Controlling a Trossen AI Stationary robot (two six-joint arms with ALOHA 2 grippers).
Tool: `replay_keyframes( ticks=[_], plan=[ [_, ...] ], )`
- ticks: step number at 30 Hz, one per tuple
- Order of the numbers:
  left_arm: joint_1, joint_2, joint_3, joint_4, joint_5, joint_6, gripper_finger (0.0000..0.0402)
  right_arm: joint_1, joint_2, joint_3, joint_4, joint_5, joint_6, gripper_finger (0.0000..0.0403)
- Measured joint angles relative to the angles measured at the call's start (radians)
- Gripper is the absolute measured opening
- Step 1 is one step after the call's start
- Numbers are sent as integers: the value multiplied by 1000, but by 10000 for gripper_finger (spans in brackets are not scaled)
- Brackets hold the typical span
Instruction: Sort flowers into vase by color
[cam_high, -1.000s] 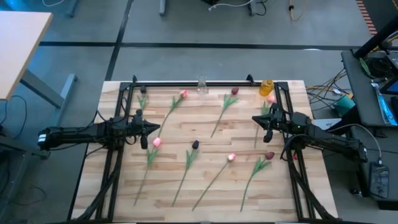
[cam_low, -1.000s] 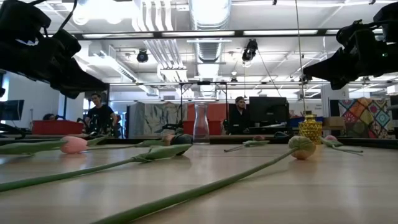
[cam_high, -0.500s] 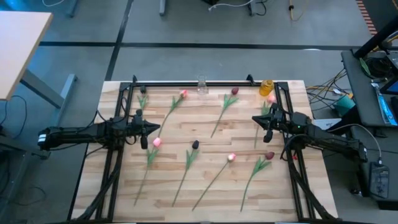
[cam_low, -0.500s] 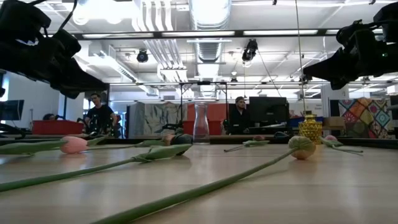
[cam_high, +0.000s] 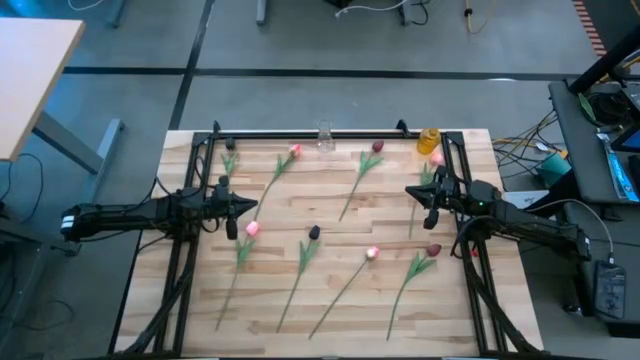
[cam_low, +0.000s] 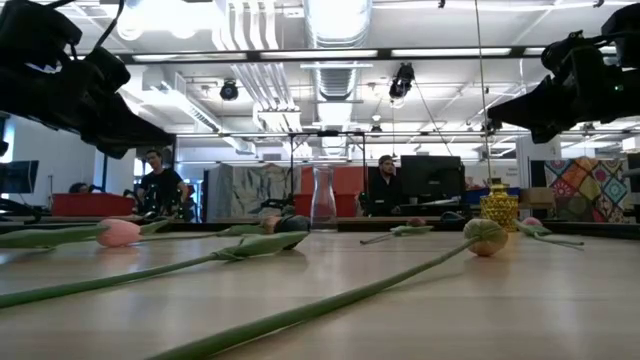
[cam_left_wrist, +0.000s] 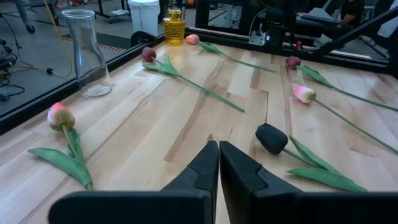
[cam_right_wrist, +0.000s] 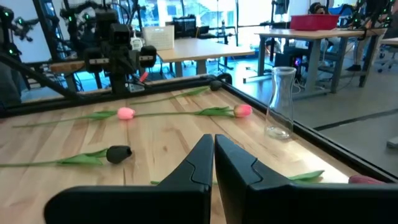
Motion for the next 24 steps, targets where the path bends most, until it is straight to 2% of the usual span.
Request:
replay_keyframes(
  ticks=[13, 18, 20, 24],
  plan=[
    [0, 0, 0, 0, 0, 0, 0, 0, 0, 0, 161, -2, 2, 9],
    [0, 0, 0, 0, 0, 0, 0, 0, 8, 7, 354, 14, 139, 9],
    [0, 0, 0, 0, 0, 0, 0, 0, 26, 35, 346, 47, 193, 9],
    [0, 0, 0, 0, 0, 0, 0, 0, 130, 130, 223, 145, 238, 9]
  ],
)
